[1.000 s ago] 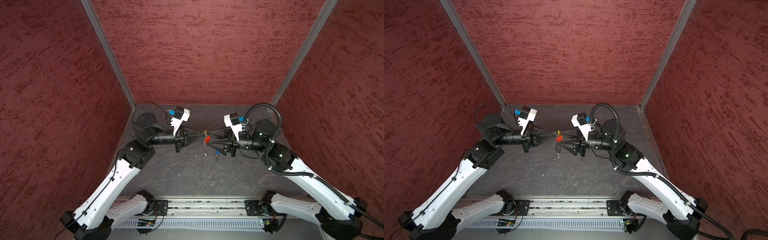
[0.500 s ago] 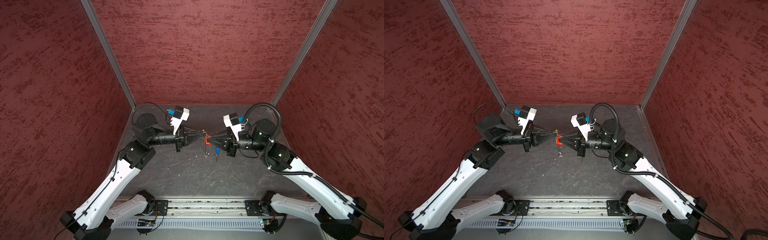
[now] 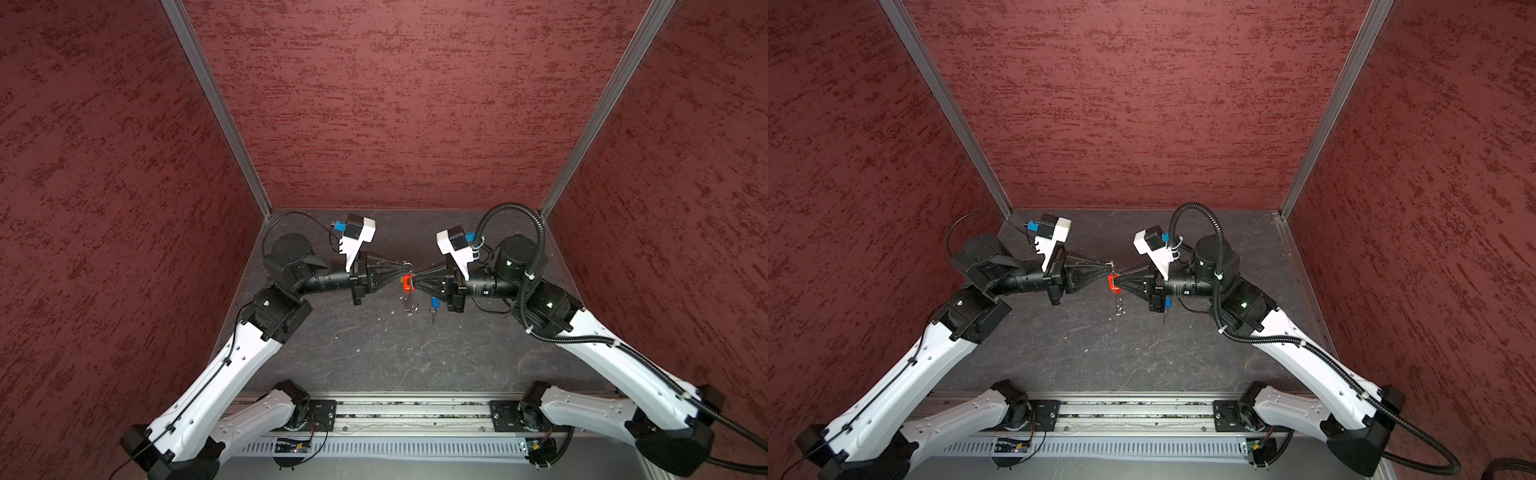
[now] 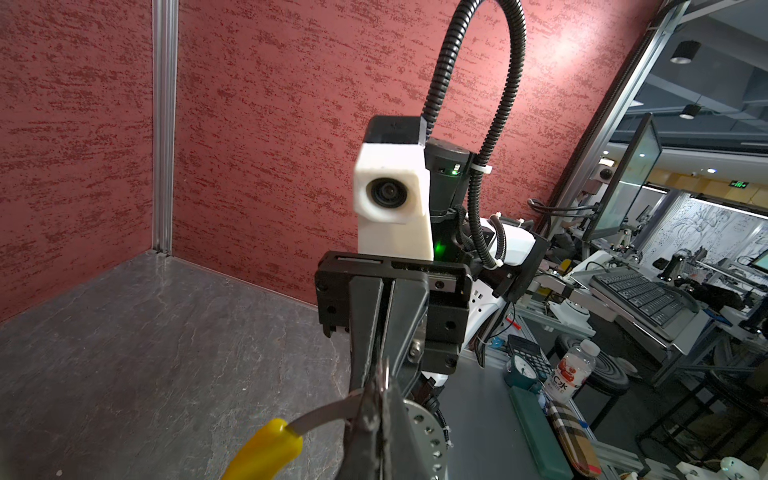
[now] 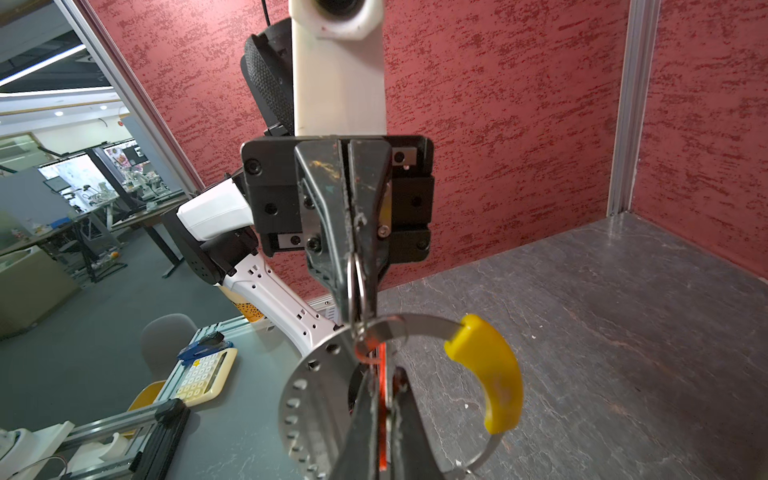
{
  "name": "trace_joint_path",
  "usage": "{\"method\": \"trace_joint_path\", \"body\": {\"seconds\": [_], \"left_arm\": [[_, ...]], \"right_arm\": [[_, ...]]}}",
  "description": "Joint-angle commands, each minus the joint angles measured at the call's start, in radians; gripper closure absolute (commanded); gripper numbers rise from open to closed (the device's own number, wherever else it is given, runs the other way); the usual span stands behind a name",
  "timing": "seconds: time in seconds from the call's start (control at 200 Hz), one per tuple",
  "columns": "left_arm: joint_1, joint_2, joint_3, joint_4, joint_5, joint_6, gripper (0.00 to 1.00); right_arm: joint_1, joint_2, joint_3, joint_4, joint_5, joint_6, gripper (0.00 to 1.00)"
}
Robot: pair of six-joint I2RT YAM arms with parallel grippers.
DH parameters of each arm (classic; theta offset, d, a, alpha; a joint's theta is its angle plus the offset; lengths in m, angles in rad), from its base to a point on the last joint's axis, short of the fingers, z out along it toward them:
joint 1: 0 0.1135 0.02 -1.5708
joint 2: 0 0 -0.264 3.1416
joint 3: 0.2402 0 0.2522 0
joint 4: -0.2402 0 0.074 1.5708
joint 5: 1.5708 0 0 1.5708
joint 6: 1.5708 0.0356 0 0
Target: Remove the keys from the keyring
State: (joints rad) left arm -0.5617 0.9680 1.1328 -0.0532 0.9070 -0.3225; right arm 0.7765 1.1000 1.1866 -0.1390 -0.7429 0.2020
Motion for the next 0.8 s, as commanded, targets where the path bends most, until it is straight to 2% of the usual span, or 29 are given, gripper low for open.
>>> {"method": "trace_joint_path", "body": {"seconds": [0.0,0.271,0.351,0.441,0.481,0.576,0.796], "left_arm": [[0.004,-0.016,0.001,0.102,0.005,-0.029,1.00],[0.026,-0.023,0.001,0.074,0.027,-0.022,1.00],[0.026,-0.027,0.002,0.053,0.034,-0.002,1.00],[0.025,-0.030,-0.002,0.041,0.034,0.010,1.00],[0.025,-0.032,-0.005,0.041,0.030,0.011,1.00],[0.025,-0.040,-0.017,0.061,0.024,0.010,1.00],[0.013,-0.058,-0.057,0.163,0.003,-0.016,1.00]], "right_arm": [[0.018,0.017,0.024,-0.044,-0.026,-0.016,1.00],[0.021,0.003,0.022,-0.070,0.030,-0.024,1.00],[0.021,-0.023,0.028,-0.082,0.069,-0.034,0.85],[0.021,-0.061,0.042,-0.085,0.113,-0.038,0.62],[0.021,-0.076,0.047,-0.079,0.137,-0.038,0.56],[0.021,-0.100,0.054,-0.032,0.165,-0.017,0.52],[0.021,-0.091,0.061,0.151,0.178,0.070,0.51]]}}
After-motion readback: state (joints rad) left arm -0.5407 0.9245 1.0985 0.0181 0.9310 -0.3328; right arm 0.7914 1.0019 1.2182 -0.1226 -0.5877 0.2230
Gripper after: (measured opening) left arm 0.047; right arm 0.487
